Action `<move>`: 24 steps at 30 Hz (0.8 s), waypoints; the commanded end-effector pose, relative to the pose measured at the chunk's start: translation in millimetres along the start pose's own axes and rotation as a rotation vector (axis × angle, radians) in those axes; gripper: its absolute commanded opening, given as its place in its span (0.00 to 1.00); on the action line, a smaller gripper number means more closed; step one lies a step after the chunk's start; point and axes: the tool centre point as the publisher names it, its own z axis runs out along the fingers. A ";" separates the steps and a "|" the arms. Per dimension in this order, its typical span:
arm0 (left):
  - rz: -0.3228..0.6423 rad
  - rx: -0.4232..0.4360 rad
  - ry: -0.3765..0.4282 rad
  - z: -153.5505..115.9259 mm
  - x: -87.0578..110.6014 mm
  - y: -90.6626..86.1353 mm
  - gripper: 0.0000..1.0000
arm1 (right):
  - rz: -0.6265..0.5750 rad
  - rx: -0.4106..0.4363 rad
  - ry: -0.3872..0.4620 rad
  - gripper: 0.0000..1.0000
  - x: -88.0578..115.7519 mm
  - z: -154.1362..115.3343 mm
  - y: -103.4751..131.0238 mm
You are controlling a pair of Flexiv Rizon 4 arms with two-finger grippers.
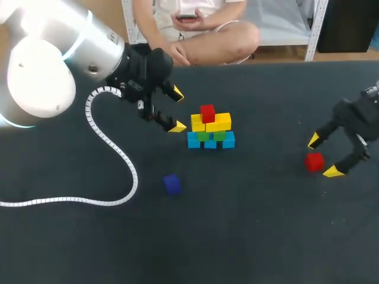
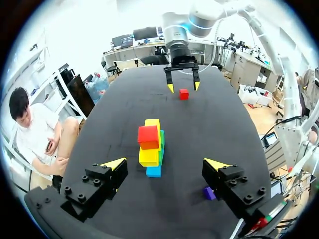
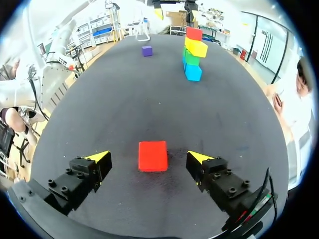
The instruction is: Place the blue cubes, place green cubes on the blue cubes, place the yellow cubes on the green cubes, then place the red cubes on the yellow cubes, and place purple cube on the red cubes.
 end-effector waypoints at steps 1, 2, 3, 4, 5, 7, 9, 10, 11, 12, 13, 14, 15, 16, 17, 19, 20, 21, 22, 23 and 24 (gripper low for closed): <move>0.002 0.002 -0.003 -0.5 1.1 0.6 1.00 | 0.004 0.021 -0.007 1.00 1.4 -2.3 7.0; 0.002 0.002 -0.003 -0.5 1.1 0.6 1.00 | 0.007 0.024 -0.009 1.00 1.6 -2.3 6.7; 0.002 0.002 -0.003 -0.5 1.1 0.6 1.00 | 0.009 0.026 -0.012 1.00 1.8 -2.3 5.9; 0.002 0.002 -0.003 -0.5 1.1 0.6 1.00 | 0.010 0.026 -0.013 1.00 1.6 -2.1 4.9; 0.002 0.002 -0.003 -0.5 1.1 0.6 1.00 | 0.012 0.026 -0.015 1.00 1.4 -1.5 4.0; 0.002 0.002 -0.003 -0.5 1.1 0.6 1.00 | 0.014 0.024 -0.016 1.00 1.3 -0.1 2.5; 0.002 0.002 -0.003 -0.5 1.1 0.6 1.00 | 0.017 0.021 -0.019 1.00 1.5 1.7 1.1; 0.002 0.002 -0.003 -0.5 1.1 0.6 1.00 | 0.018 0.020 -0.019 1.00 1.4 2.5 0.5; 0.002 0.002 -0.003 -0.5 1.1 0.6 1.00 | 0.018 0.019 -0.020 1.00 1.1 3.5 -0.1; 0.002 0.002 -0.003 -0.5 1.1 0.6 1.00 | 0.019 0.017 -0.020 1.00 0.8 4.5 -0.7; 0.002 0.002 -0.003 -0.5 1.1 0.6 1.00 | 0.020 0.016 -0.020 1.00 0.6 5.4 -1.2; 0.002 0.002 -0.003 -0.5 1.1 0.6 1.00 | 0.020 0.015 -0.020 1.00 0.5 6.0 -1.7; 0.002 0.002 -0.003 -0.5 1.1 0.6 1.00 | 0.021 0.015 -0.020 1.00 0.4 6.4 -2.2; 0.002 0.002 -0.003 -0.5 1.1 0.6 1.00 | 0.022 0.014 -0.020 1.00 0.1 6.9 -2.6; 0.002 0.002 -0.003 -0.5 1.1 0.6 1.00 | 0.023 0.014 -0.019 1.00 -0.1 7.1 -2.8; 0.002 0.002 -0.003 -0.5 1.1 0.6 1.00 | 0.024 0.014 -0.018 0.99 -0.3 7.2 -2.9; 0.002 0.002 -0.003 -0.5 1.1 0.6 1.00 | 0.024 0.014 -0.018 0.87 -0.4 7.2 -3.0; 0.002 0.002 -0.003 -0.5 1.1 0.6 1.00 | 0.025 0.016 -0.017 0.58 -0.3 7.1 -3.2; 0.002 0.002 -0.003 -0.5 1.1 0.6 1.00 | 0.027 0.018 -0.017 0.48 -0.1 6.8 -3.5; 0.002 0.002 -0.003 -0.5 1.1 0.6 1.00 | 0.028 0.020 -0.016 0.47 0.1 6.5 -3.6; 0.002 0.002 -0.003 -0.5 1.1 0.6 1.00 | 0.029 0.022 -0.016 0.45 0.4 6.1 -3.7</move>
